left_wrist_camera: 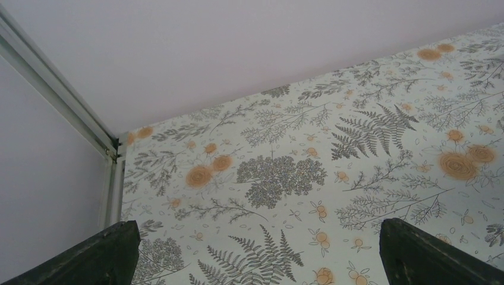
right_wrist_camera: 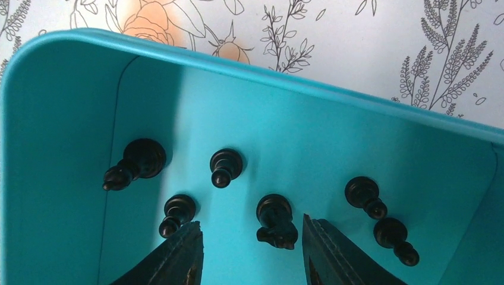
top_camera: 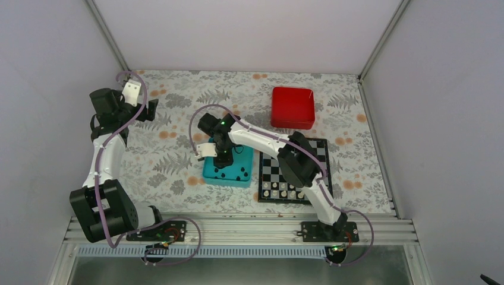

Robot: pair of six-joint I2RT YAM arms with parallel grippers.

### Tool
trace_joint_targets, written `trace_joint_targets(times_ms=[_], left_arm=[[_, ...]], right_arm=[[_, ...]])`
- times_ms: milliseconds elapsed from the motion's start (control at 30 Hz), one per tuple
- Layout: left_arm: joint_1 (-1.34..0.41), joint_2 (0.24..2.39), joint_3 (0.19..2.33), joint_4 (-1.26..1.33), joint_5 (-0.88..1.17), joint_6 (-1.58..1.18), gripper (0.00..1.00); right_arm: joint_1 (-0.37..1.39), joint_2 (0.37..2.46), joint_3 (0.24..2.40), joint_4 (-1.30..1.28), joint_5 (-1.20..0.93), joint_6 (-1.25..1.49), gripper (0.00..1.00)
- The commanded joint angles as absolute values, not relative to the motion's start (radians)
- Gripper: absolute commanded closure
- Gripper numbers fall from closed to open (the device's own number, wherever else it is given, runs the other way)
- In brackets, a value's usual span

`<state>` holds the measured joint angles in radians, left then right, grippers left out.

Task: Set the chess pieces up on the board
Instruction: Pick up the chess piece from the storage box.

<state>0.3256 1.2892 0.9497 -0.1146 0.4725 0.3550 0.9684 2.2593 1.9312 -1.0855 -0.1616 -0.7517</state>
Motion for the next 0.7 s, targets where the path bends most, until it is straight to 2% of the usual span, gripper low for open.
trace_joint_targets(times_ms=[0,667], left_arm=[[0.334,1.269,0.945,-0.110,0.497,0.350,0.00],[0.339,1.271,0.950,-0.112,0.504,0.348,0.00]], right_arm=[[0.974,2.275,1.919,-1.066,-0.143,-0.738,0.55],[0.966,2.309,1.908,-1.065,-0.123,-0.744,0.58]])
